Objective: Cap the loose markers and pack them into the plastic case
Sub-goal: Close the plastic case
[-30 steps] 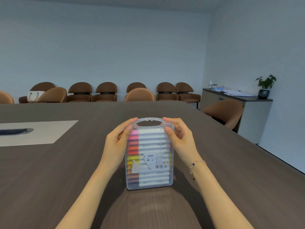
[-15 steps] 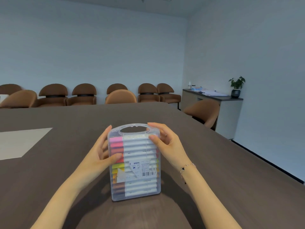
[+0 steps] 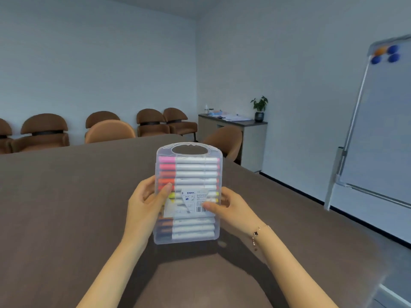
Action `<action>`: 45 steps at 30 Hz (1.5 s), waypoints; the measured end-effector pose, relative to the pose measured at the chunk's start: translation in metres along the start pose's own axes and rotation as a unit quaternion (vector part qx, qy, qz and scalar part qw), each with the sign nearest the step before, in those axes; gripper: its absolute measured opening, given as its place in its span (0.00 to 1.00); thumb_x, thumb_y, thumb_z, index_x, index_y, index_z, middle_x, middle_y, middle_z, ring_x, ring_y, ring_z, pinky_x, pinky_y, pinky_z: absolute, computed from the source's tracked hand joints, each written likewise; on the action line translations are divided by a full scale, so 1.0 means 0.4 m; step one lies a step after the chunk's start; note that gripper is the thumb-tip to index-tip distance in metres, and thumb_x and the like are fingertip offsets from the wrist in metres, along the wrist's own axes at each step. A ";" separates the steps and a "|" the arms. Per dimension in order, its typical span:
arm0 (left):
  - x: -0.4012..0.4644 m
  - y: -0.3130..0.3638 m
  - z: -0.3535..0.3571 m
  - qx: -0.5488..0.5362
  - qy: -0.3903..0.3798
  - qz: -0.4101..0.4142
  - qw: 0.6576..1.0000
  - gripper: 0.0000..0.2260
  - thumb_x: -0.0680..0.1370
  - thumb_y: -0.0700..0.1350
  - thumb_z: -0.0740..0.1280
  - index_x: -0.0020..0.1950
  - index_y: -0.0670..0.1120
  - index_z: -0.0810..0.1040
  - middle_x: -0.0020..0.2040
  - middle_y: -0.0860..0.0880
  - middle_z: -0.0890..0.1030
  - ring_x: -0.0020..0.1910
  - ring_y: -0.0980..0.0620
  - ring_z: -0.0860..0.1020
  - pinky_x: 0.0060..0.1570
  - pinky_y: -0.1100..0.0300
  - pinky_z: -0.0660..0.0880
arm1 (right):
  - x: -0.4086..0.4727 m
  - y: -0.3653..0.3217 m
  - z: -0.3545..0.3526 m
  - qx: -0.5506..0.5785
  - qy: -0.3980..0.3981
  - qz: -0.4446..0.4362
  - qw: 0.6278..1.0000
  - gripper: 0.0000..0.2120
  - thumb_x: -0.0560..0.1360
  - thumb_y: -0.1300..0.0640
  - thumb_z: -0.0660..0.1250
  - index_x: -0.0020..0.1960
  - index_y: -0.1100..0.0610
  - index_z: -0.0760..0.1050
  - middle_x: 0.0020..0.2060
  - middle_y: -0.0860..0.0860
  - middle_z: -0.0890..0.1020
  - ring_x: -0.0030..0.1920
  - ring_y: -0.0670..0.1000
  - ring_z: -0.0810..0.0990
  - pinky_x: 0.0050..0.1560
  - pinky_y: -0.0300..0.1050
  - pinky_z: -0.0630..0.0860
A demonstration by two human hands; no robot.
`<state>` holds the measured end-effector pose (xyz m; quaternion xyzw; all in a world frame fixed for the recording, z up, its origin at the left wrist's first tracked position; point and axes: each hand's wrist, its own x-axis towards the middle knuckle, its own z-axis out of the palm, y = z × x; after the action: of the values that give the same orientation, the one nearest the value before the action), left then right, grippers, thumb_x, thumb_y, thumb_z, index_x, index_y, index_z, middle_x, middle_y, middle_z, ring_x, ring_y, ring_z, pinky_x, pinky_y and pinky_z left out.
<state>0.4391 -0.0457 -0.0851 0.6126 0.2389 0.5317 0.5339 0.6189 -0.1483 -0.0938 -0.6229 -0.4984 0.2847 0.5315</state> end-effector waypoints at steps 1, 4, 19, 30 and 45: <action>-0.003 0.018 0.051 -0.005 -0.018 0.019 1.000 0.14 0.74 0.47 0.70 0.59 0.51 0.78 0.52 0.54 0.83 0.50 0.57 0.82 0.44 0.64 0.79 | -0.028 -0.014 -0.045 0.015 0.034 -0.006 0.999 0.18 0.72 0.54 0.72 0.60 0.53 0.74 0.53 0.43 0.82 0.50 0.39 0.81 0.48 0.34 0.79; -0.012 0.078 0.225 -0.001 -0.120 0.067 0.991 0.16 0.75 0.48 0.68 0.63 0.57 0.75 0.55 0.62 0.81 0.54 0.65 0.79 0.48 0.69 0.77 | -0.128 -0.056 -0.201 0.016 0.158 -0.017 0.987 0.18 0.70 0.55 0.74 0.57 0.56 0.73 0.50 0.44 0.83 0.48 0.40 0.82 0.46 0.32 0.78; -0.264 0.136 1.227 -0.096 -0.407 0.061 0.906 0.28 0.73 0.50 0.71 0.71 0.58 0.67 0.61 0.56 0.77 0.58 0.60 0.76 0.55 0.66 0.73 | -0.681 -0.059 -1.011 -0.108 0.519 -0.018 0.848 0.21 0.67 0.54 0.76 0.56 0.54 0.73 0.50 0.49 0.79 0.43 0.45 0.83 0.38 0.32 0.77; -0.263 -0.068 1.776 -0.081 -0.436 -0.007 0.896 0.21 0.68 0.42 0.77 0.60 0.44 0.78 0.52 0.51 0.81 0.47 0.60 0.78 0.42 0.75 0.70 | -0.699 0.239 -1.437 -0.091 0.583 0.027 0.807 0.17 0.68 0.59 0.75 0.55 0.57 0.75 0.48 0.50 0.81 0.44 0.46 0.82 0.40 0.31 0.77; -0.268 -0.418 1.985 -0.094 -0.463 -0.067 0.879 0.16 0.70 0.38 0.74 0.57 0.48 0.80 0.49 0.54 0.82 0.49 0.59 0.80 0.53 0.63 0.74 | -0.635 0.600 -1.588 -0.097 0.622 0.072 0.774 0.19 0.67 0.57 0.77 0.54 0.56 0.74 0.46 0.48 0.81 0.44 0.43 0.81 0.40 0.31 0.76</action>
<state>1.1705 -0.4030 -0.1719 0.7182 -0.0464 0.1700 0.6731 1.1706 -0.6083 -0.1922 -0.7462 -0.0381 -0.1775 0.6405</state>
